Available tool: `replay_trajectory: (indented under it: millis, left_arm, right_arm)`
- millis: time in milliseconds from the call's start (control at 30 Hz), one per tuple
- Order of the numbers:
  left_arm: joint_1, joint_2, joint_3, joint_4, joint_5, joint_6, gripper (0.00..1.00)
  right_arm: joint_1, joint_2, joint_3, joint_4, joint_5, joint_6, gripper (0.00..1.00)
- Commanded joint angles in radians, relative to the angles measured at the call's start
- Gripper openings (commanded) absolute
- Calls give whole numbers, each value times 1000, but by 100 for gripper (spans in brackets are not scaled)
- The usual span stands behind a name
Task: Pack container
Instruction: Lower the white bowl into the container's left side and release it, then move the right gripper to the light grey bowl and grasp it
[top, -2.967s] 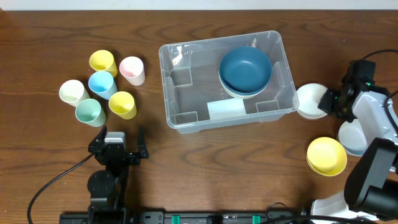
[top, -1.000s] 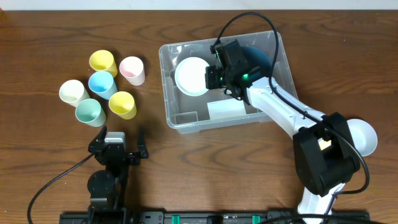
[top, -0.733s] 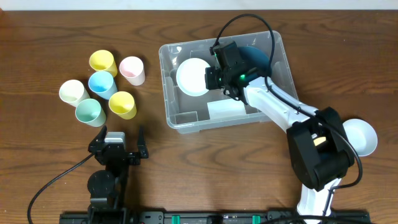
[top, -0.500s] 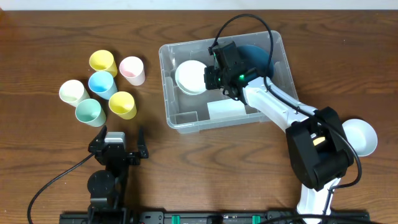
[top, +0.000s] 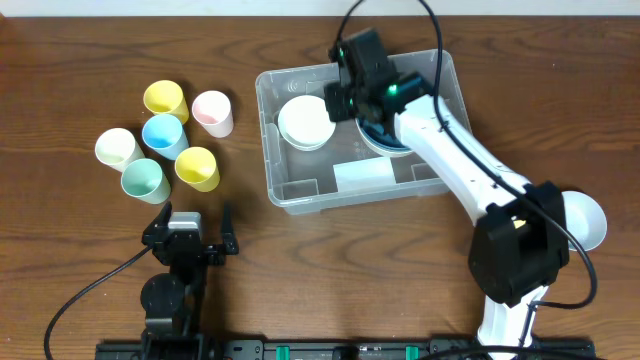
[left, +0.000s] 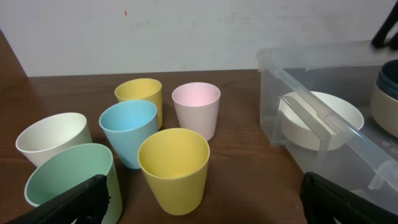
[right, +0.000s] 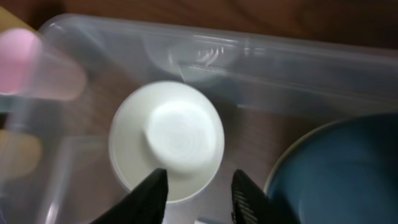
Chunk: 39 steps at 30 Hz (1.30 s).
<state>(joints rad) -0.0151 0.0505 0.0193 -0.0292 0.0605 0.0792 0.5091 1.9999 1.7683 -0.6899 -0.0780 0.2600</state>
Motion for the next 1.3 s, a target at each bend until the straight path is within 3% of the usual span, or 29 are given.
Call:
replay_trajectory:
  millis: [0, 67, 200, 367, 600, 767, 1067, 1267]
  left_arm:
    - [-1, 0, -14, -38, 2, 3, 98]
    - [-1, 0, -14, -38, 2, 3, 98]
    - [-1, 0, -14, -38, 1, 3, 98]
    - [-1, 0, -14, -38, 2, 3, 98]
    - [-1, 0, -14, -38, 1, 3, 98]
    - [-1, 0, -14, -38, 2, 3, 98]
    - [-1, 0, -14, -38, 1, 3, 98]
    - [-1, 0, -14, -38, 2, 3, 98]
  right_arm:
    - [-2, -67, 135, -117, 3, -40, 46]
    - [-26, -97, 203, -229, 29, -9, 53]
    - [-117, -164, 244, -407, 60, 68, 59]
    - [-307, -226, 243, -632, 59, 129, 59]
    - [-551, -262, 213, -816, 63, 129, 56]
    - [-678, -341, 52, -790, 63, 134, 55]
    - [-914, -599, -465, -553, -17, 144, 56]
    - [-1024, -687, -663, -458, -11, 143, 56]
